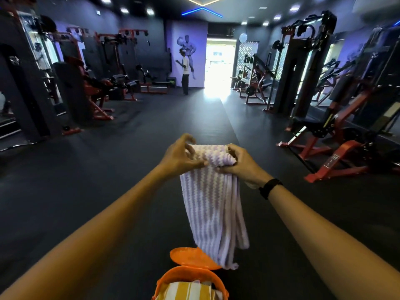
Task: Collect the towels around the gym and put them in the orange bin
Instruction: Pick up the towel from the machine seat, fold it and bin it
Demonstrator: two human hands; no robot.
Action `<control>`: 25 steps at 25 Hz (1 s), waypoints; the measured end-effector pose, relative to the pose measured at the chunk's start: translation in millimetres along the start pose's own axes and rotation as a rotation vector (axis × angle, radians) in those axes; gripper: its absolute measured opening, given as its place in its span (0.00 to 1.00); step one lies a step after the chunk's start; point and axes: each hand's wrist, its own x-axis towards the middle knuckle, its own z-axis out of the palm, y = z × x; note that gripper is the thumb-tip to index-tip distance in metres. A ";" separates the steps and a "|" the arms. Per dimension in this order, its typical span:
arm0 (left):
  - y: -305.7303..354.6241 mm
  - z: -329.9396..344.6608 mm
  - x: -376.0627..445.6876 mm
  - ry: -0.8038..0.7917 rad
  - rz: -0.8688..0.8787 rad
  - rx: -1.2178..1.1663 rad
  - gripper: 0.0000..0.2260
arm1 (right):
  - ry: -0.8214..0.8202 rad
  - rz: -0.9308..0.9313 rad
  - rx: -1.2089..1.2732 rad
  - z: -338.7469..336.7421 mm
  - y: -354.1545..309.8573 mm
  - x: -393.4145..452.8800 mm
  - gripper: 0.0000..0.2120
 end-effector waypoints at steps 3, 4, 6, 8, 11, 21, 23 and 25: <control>0.6 -3.5 9.6 -0.030 0.130 0.473 0.47 | -0.034 0.010 0.255 -9.5 -14.8 -6.9 0.20; 5.2 -5.2 10.8 -0.083 0.118 0.462 0.41 | -0.015 0.004 0.277 -11.4 -19.2 -8.4 0.20; 12.7 -4.3 12.8 -0.084 0.108 0.355 0.28 | -0.003 0.005 0.269 -17.7 -25.5 -11.2 0.22; 15.1 -4.6 16.7 0.014 0.113 0.233 0.26 | -0.111 0.102 0.161 -27.6 -20.5 -17.1 0.28; 18.5 -18.3 21.3 0.080 0.025 0.007 0.20 | -0.466 0.338 -0.005 -39.2 3.3 -37.6 0.31; -36.4 -39.6 -8.3 0.159 -0.456 -0.263 0.18 | -0.436 0.481 -0.007 -62.4 32.8 -28.6 0.18; -55.9 -37.5 -16.4 0.138 -0.528 -0.218 0.21 | -0.468 0.438 -0.109 -60.1 30.6 -13.6 0.19; -75.1 -33.6 -23.4 0.131 -0.548 -0.182 0.21 | -0.512 0.373 -0.182 -52.9 29.3 -0.6 0.19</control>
